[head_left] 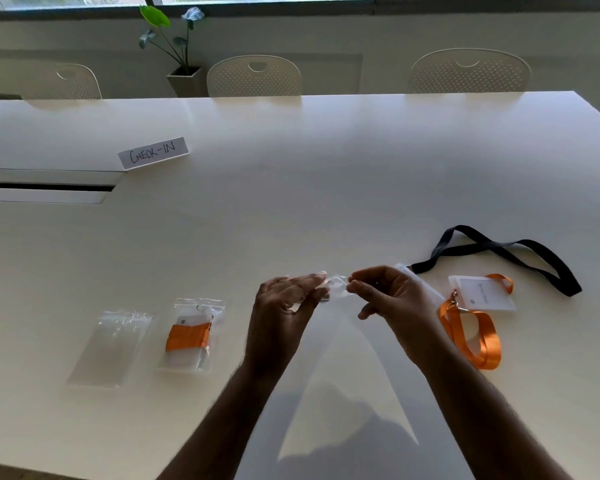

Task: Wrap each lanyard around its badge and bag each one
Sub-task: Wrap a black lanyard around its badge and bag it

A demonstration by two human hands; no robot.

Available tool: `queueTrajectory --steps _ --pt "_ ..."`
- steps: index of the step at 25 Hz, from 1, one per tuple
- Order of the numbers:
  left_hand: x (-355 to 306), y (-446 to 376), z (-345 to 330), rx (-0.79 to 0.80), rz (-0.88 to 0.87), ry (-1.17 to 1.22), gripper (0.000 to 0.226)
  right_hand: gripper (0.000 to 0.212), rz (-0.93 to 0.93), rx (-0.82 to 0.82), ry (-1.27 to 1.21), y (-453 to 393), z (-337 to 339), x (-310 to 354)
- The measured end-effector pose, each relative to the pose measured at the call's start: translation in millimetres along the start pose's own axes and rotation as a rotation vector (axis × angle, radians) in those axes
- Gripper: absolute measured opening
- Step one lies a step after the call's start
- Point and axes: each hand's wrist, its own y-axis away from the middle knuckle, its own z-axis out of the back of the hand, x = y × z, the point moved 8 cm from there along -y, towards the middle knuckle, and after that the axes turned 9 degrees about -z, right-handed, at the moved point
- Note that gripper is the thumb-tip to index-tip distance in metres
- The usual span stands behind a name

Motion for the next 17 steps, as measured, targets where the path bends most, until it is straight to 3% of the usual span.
queueTrajectory --steps 2,5,7,9,12,17 --pt "12 2 -1 -0.044 0.273 0.249 0.019 0.022 0.091 -0.114 0.198 -1 11 7" --pt "22 7 -8 -0.111 0.483 0.514 0.015 0.036 0.094 -0.035 0.348 -1 10 5" --pt "28 10 -13 -0.163 0.567 0.632 0.014 0.034 0.096 0.068 0.273 -1 2 2" --pt "33 13 -18 -0.175 0.648 0.723 0.015 0.023 0.145 0.068 0.158 -1 -1 5" --pt "40 15 -25 -0.098 0.705 0.792 0.027 0.006 0.165 0.048 0.066 -1 0 7" --pt "48 18 -26 0.028 0.720 0.779 0.030 0.005 0.159 0.063 0.073 -2 0 9"
